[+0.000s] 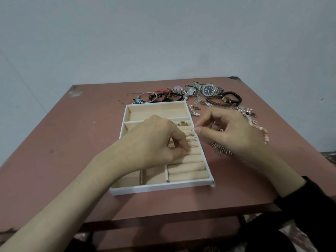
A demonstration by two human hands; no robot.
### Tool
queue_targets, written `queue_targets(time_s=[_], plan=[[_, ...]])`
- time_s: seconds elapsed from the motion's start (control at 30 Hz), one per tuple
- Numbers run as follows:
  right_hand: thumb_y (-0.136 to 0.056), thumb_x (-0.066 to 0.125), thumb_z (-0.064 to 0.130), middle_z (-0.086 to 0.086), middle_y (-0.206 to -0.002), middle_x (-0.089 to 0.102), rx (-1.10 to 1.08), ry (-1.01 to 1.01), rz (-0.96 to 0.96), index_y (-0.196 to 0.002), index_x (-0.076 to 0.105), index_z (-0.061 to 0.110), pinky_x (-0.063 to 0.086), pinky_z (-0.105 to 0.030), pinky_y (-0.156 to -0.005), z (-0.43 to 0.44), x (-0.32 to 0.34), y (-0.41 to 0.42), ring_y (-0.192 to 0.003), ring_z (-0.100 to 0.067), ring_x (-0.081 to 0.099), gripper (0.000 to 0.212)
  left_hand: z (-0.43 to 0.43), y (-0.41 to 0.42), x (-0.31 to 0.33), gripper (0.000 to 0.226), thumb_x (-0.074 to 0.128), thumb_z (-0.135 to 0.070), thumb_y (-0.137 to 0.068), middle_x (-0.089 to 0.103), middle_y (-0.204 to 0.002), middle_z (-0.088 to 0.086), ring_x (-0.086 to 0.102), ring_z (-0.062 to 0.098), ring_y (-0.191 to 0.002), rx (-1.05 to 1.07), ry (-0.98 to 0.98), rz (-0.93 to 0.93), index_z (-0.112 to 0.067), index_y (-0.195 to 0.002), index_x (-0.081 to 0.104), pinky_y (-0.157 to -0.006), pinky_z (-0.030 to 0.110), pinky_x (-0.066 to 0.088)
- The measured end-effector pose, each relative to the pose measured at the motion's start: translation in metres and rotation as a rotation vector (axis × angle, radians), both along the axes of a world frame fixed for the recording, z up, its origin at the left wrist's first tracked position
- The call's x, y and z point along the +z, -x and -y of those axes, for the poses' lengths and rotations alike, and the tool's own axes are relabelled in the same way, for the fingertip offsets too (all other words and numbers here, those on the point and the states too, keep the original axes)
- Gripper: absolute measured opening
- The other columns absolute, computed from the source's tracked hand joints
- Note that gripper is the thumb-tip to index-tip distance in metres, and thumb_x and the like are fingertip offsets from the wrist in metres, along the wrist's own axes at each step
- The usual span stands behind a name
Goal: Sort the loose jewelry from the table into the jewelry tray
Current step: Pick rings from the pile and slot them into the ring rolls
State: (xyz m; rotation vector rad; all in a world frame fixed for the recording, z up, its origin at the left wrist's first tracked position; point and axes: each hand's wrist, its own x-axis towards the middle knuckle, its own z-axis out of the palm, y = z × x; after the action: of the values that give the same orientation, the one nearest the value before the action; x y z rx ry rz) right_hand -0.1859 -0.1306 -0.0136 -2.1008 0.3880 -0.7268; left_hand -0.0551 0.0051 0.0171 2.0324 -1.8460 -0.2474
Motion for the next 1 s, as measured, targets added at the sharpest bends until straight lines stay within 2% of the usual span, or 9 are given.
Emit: queue_targets(time_s=[0.1, 0.23, 0.37, 0.5, 0.57, 0.7, 0.77, 1.0], plan=[[-0.077, 0.073, 0.006, -0.003, -0.061, 0.059, 0.029, 0.012, -0.022, -0.068, 0.065, 0.016, 0.037, -0.026, -0.054, -0.002, 0.002, 0.004, -0.054, -0.015, 0.042, 0.016, 0.001, 0.001, 0.001, 0.010, 0.071, -0.027, -0.076, 0.051, -0.056, -0.024, 0.050, -0.003, -0.059, 0.005, -0.004, -0.001, -0.033, -0.083, 0.074, -0.063, 0.019, 0.043], [-0.077, 0.070, -0.001, 0.018, -0.047, 0.051, 0.093, 0.042, -0.053, -0.066, 0.062, 0.006, 0.034, -0.018, -0.050, -0.003, 0.002, 0.006, -0.047, -0.004, 0.039, 0.015, 0.001, 0.001, 0.001, 0.009, 0.070, -0.026, -0.076, 0.052, -0.058, -0.021, 0.050, -0.001, -0.061, 0.014, -0.021, 0.007, -0.033, -0.081, 0.074, -0.064, 0.017, 0.042], [-0.074, 0.071, -0.004, 0.017, -0.046, 0.048, 0.137, 0.057, -0.056, -0.064, 0.060, 0.010, 0.032, -0.013, -0.049, -0.004, 0.000, 0.007, -0.046, -0.003, 0.039, 0.021, 0.002, 0.000, -0.001, 0.008, 0.070, -0.026, -0.075, 0.051, -0.057, -0.021, 0.048, -0.002, -0.063, 0.022, -0.026, 0.012, -0.031, -0.080, 0.074, -0.063, 0.016, 0.039], [-0.071, 0.071, 0.003, 0.016, -0.051, 0.052, 0.173, 0.076, -0.048, -0.063, 0.060, 0.012, 0.034, -0.010, -0.050, -0.005, -0.003, 0.007, -0.047, -0.001, 0.043, 0.016, 0.003, -0.003, -0.002, 0.008, 0.071, -0.025, -0.075, 0.059, -0.062, -0.018, 0.050, -0.003, -0.065, 0.009, -0.040, -0.015, -0.031, -0.079, 0.074, -0.060, 0.009, 0.037], [-0.070, 0.070, 0.005, 0.017, -0.053, 0.053, 0.188, 0.080, -0.044, -0.063, 0.060, 0.012, 0.034, -0.009, -0.051, -0.005, -0.004, 0.006, -0.048, 0.000, 0.044, 0.014, 0.003, -0.005, -0.002, 0.008, 0.072, -0.022, -0.074, 0.065, -0.066, -0.012, 0.053, 0.000, -0.067, -0.009, -0.034, -0.064, -0.030, -0.076, 0.074, -0.058, 0.009, 0.038], [-0.070, 0.069, 0.008, 0.016, -0.058, 0.057, 0.214, 0.095, -0.048, -0.062, 0.060, 0.014, 0.035, -0.010, -0.052, -0.004, -0.006, 0.005, -0.051, -0.001, 0.046, 0.014, 0.005, -0.014, -0.007, 0.017, 0.070, -0.011, -0.075, 0.061, -0.062, -0.003, 0.045, 0.006, -0.057, 0.006, 0.070, -0.257, -0.028, -0.072, 0.069, -0.053, 0.014, 0.036], [-0.071, 0.069, 0.007, 0.014, -0.059, 0.059, 0.232, 0.095, -0.053, -0.062, 0.059, 0.017, 0.036, -0.010, -0.052, -0.004, -0.006, 0.005, -0.052, -0.001, 0.047, 0.017, 0.006, -0.018, -0.012, 0.018, 0.070, -0.009, -0.076, 0.063, -0.066, 0.001, 0.044, 0.007, -0.058, 0.006, 0.113, -0.289, -0.027, -0.074, 0.069, -0.054, 0.013, 0.036], [-0.072, 0.069, 0.001, 0.014, -0.061, 0.058, 0.284, 0.122, -0.094, -0.063, 0.061, 0.007, 0.038, -0.011, -0.054, -0.003, -0.005, 0.006, -0.054, -0.002, 0.049, 0.013, 0.011, -0.026, -0.029, 0.012, 0.061, -0.020, -0.076, 0.068, -0.074, -0.003, 0.049, 0.012, -0.064, 0.062, 0.222, -0.385, -0.029, -0.078, 0.069, -0.057, 0.012, 0.035]])
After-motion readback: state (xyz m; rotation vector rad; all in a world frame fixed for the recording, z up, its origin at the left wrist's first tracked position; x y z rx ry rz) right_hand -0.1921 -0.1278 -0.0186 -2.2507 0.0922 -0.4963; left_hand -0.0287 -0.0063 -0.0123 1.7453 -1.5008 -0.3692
